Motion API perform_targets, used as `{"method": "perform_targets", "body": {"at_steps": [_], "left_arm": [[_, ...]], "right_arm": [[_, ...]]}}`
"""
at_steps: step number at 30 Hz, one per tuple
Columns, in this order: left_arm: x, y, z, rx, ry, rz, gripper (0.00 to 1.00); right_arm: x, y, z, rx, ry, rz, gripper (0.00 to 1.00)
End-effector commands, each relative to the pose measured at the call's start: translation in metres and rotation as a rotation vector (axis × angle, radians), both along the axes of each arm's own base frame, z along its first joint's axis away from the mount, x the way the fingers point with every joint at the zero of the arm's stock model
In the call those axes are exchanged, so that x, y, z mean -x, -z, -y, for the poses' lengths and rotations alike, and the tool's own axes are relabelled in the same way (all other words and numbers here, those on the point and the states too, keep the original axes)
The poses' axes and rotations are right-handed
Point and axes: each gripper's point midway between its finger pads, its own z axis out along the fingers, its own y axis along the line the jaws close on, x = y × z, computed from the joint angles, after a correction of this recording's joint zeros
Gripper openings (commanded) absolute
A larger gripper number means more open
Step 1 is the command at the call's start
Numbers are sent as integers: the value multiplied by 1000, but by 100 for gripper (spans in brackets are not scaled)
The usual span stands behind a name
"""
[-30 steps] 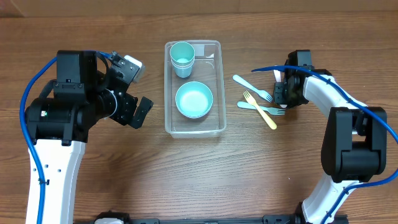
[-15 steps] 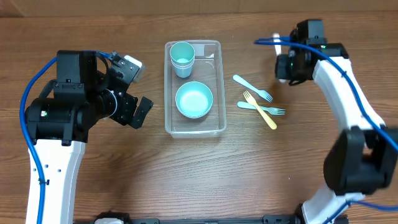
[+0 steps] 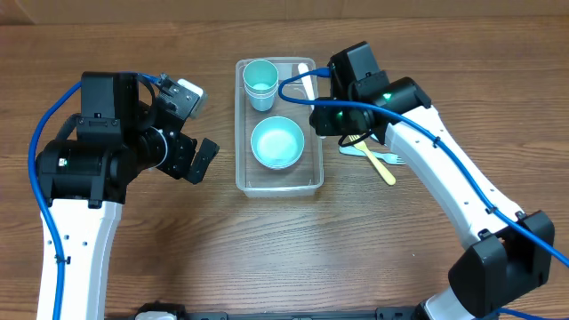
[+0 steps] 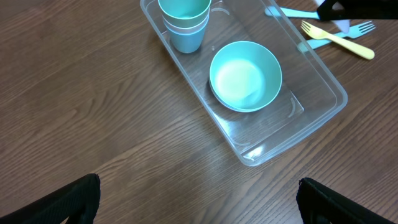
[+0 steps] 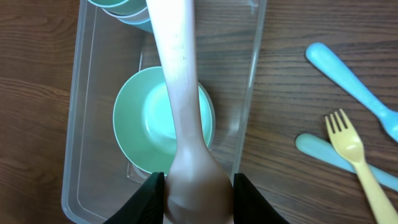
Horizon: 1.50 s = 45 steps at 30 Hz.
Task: Pack container
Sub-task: 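Carry the white spoon into the container beside the bowls and release, then move the right gripper to the yellow fork and grasp it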
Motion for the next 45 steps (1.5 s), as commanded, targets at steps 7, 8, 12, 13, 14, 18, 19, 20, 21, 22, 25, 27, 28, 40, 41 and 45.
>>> {"method": "perform_targets", "body": {"at_steps": [7, 8, 12, 13, 14, 18, 19, 20, 21, 22, 25, 27, 28, 40, 41, 45], "left_arm": [[0, -10, 2, 8, 24, 34, 100], [0, -10, 2, 8, 24, 34, 100], [0, -10, 2, 8, 24, 34, 100], [0, -10, 2, 8, 24, 34, 100], [0, -10, 2, 8, 24, 34, 100], [0, -10, 2, 8, 24, 34, 100], [0, -10, 2, 8, 24, 34, 100], [0, -10, 2, 8, 24, 34, 100], [0, -10, 2, 8, 24, 34, 100], [0, -10, 2, 8, 24, 34, 100], [0, -10, 2, 8, 24, 34, 100], [0, -10, 2, 8, 24, 34, 100], [0, -10, 2, 8, 24, 34, 100], [0, -10, 2, 8, 24, 34, 100], [0, -10, 2, 8, 24, 34, 100], [0, -10, 2, 8, 24, 34, 100]], "right_arm": [[-8, 31, -23, -6, -12, -31, 4], [-10, 34, -22, 2, -4, -30, 9], [-23, 35, -12, 56, 52, 18, 43], [-24, 35, -9, 71, 61, 26, 43], [-26, 34, -5, 90, 72, 33, 44], [-27, 17, -2, 102, 80, 39, 52], [-26, 9, 4, 127, 92, 48, 52], [-26, -1, 15, 173, 117, 67, 52], [-25, -10, 25, 212, 140, 86, 52], [-23, -22, 37, 246, 168, 113, 52], [-11, -61, 82, 271, 260, 164, 54], [-3, -72, 123, 290, 331, 144, 54], [1, -68, 133, 299, 321, 124, 54], [21, 89, 138, 304, -48, 82, 52], [22, 96, 135, 299, -83, 96, 52], [21, 115, 129, 285, -154, 162, 61]]}}
